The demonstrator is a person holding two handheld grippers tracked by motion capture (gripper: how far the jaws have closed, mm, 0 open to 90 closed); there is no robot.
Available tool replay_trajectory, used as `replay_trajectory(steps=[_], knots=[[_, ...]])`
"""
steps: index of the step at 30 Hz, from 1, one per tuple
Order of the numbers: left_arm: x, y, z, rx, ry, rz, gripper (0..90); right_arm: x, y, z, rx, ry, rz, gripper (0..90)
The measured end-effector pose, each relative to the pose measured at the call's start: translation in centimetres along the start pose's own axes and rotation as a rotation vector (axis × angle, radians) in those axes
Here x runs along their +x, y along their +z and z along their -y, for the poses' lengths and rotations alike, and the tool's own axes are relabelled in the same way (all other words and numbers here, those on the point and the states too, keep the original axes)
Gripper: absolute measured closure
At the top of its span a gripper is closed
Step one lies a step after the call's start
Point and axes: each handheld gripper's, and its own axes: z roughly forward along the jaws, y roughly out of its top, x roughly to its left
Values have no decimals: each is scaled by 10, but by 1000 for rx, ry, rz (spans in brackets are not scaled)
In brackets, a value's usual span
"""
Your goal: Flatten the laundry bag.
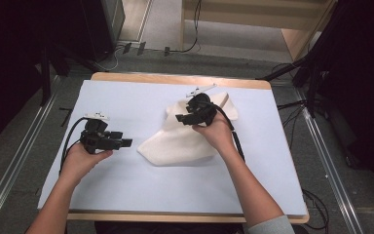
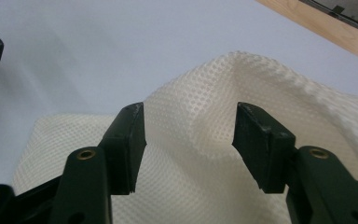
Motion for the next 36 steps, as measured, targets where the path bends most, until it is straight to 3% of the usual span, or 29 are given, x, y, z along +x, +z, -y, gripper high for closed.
replay_trajectory(steps=[5,10,13,16,22,26,29,35,36], knots=[[2,0,0,-3,-1,0,392,-4,20,1,17,30,10,352],[2,-1,0,-8,-4,-2,392,-8,40,6,72,23,57,335],[3,-1,0,-10,-6,-2,392,-10,51,11,109,34,61,338],[3,-1,1,-9,-6,-3,392,-10,59,15,126,21,76,405],[3,-1,1,-8,-7,-3,393,-14,62,18,120,31,68,692],[3,0,1,-4,-5,-1,393,-14,61,18,118,18,58,837],[3,0,1,-1,-4,-2,393,-11,56,16,117,4,62,863],[3,1,0,-1,-6,-4,394,-8,39,12,83,16,22,871],[2,1,0,-1,-2,-4,394,-5,30,12,61,0,16,869]])
